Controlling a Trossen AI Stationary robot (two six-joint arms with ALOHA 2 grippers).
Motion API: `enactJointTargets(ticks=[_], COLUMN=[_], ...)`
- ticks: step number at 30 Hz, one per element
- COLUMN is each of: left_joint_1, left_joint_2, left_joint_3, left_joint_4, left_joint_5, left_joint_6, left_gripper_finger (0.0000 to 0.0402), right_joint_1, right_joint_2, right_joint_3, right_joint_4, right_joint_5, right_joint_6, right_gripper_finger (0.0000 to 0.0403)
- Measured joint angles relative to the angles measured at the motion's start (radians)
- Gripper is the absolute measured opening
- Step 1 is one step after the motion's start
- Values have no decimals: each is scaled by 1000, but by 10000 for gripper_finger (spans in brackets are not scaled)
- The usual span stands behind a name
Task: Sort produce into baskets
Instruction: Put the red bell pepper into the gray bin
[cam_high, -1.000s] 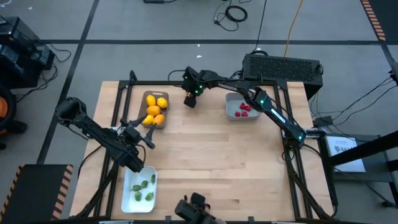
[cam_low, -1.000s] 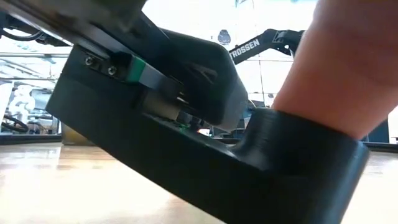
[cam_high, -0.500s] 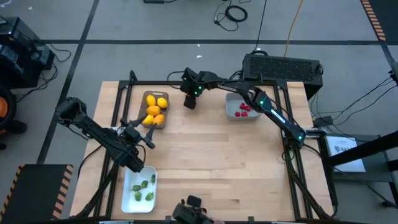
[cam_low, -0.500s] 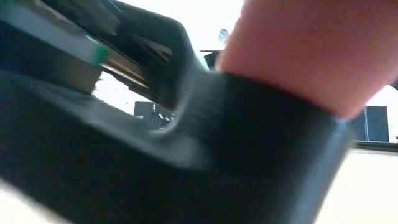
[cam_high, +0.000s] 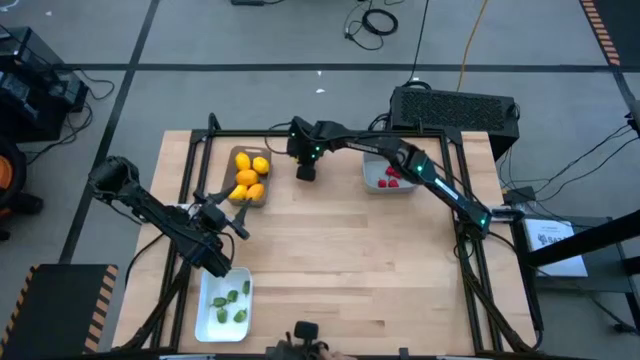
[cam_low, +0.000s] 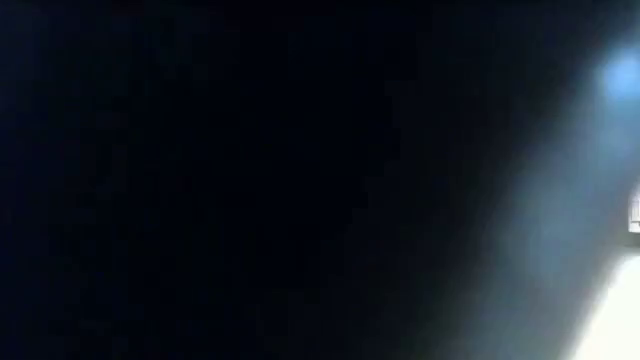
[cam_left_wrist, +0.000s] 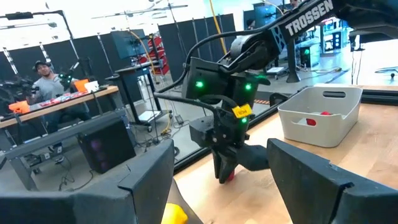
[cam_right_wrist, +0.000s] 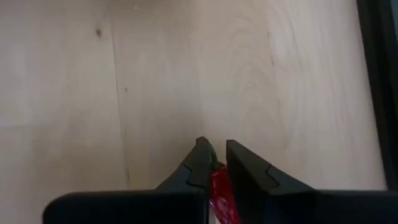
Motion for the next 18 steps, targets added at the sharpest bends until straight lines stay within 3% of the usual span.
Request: enactJointTargets(ticks=[6, 13, 18], left_joint_1=[0, 0, 0], left_joint_2=[0, 0, 0], left_joint_3=[0, 0, 0], left_joint_4=[0, -1, -4], left_joint_5=[0, 0, 0], left_joint_6=[2, 3, 6], left_gripper_finger=[262, 262, 262], right_joint_1=[24, 23, 25], right_joint_2=[-1, -1, -76], right_joint_3=[0, 61, 61], right_joint_4=[2, -18, 13], right_joint_5=[84, 92, 85], right_joint_6=[-36, -9, 31], right_gripper_finger=[30, 29, 29])
